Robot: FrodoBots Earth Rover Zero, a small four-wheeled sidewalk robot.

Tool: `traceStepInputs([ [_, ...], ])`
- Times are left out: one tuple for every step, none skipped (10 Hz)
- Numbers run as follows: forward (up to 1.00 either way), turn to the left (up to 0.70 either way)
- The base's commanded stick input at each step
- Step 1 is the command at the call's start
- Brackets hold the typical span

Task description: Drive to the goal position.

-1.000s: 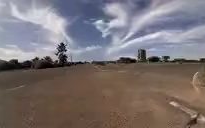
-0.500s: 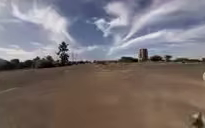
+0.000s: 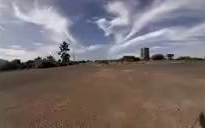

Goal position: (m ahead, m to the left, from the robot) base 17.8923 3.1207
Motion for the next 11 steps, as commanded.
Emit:
traceStepInputs([
  [1.00,0.00],
  [1.00,0.00],
  [1.00,0.00],
  [1.00,0.00],
  [1.00,0.00],
  [1.00,0.00],
  [1.00,0.00],
  [1.00,0.00],
  [1.00,0.00],
  [1.00,0.00],
  [1.00,0.00],
])
